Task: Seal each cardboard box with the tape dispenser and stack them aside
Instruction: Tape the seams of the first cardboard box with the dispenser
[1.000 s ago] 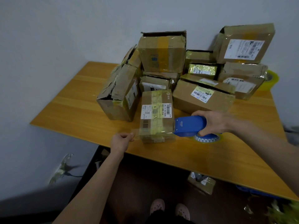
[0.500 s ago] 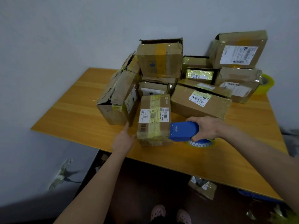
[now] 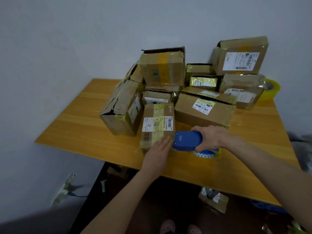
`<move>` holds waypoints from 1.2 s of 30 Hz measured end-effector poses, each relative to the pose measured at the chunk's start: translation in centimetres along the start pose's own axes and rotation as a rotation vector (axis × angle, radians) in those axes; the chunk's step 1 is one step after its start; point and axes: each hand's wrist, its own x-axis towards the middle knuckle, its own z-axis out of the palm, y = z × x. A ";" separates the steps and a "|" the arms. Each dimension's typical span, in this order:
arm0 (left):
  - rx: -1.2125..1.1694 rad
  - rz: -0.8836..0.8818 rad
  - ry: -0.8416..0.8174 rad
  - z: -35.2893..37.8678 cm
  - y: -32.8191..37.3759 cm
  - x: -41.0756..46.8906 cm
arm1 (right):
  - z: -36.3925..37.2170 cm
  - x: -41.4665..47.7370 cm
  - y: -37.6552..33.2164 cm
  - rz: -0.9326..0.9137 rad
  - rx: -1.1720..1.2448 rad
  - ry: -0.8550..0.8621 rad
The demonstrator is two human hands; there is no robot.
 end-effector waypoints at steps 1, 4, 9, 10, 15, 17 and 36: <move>0.043 -0.018 -0.050 0.8 0.2 0.1 | 0.1 0.0 0.2 -0.014 0.002 0.006; 0.136 -0.049 -0.119 1.8 -0.4 0.0 | 0.4 -0.1 0.7 -0.043 0.049 -0.011; 0.161 -0.031 -0.142 1.8 -0.7 -0.1 | 0.1 -0.6 1.6 -0.073 0.147 -0.034; 0.162 -0.028 -0.142 1.7 -0.8 -0.1 | 0.1 -0.6 1.8 -0.083 0.148 -0.029; 0.151 -0.017 -0.144 1.4 -0.9 -0.1 | 0.2 -0.6 2.4 -0.119 0.154 -0.050; 0.135 -0.024 -0.139 1.5 -1.0 -0.1 | 0.2 -0.5 2.4 -0.128 0.147 -0.047; 0.098 -0.058 -0.142 0.9 -0.3 0.3 | 0.1 -1.4 4.2 -0.071 -0.026 -0.035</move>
